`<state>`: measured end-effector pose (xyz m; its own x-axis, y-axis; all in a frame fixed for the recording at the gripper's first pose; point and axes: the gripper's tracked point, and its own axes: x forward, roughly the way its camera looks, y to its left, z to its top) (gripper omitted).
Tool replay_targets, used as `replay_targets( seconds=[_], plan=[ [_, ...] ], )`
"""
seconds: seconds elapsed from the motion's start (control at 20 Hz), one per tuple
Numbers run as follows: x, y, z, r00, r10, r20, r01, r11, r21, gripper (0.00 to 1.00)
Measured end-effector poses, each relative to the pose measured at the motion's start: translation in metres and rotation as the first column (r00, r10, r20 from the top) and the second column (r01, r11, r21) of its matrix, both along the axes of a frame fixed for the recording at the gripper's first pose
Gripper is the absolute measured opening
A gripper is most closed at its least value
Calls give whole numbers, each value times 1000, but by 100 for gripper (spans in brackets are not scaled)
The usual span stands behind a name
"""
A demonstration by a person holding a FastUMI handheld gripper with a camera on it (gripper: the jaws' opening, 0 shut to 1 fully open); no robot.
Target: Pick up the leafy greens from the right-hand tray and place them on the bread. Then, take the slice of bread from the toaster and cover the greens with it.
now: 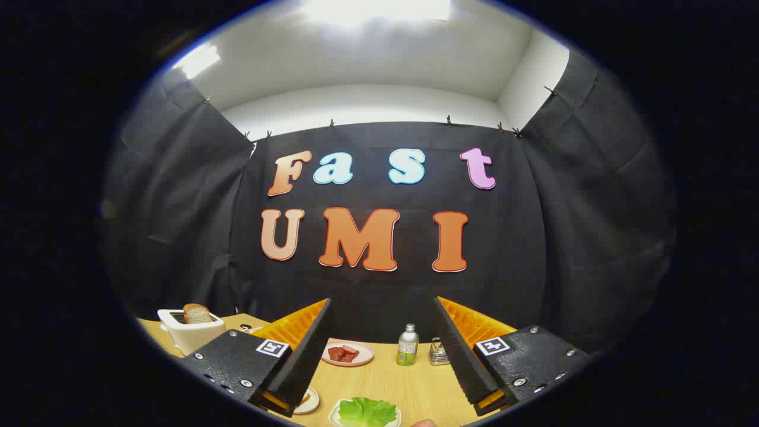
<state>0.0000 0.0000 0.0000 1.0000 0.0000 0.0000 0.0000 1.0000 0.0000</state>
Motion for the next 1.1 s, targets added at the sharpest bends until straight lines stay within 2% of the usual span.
replay_targets(
  seconds=[0.15,0.25,0.55,0.95,1.1],
  plan=[
    [10,-11,-6,999,-47,22,49,997,-59,99],
    [19,-7,-11,999,-36,16,37,996,-76,98],
    [44,4,-22,1000,-10,4,10,1000,-12,98],
    [52,10,-14,999,36,0,-36,999,16,98],
    [56,5,-27,999,44,-24,-44,999,24,98]
  ],
)
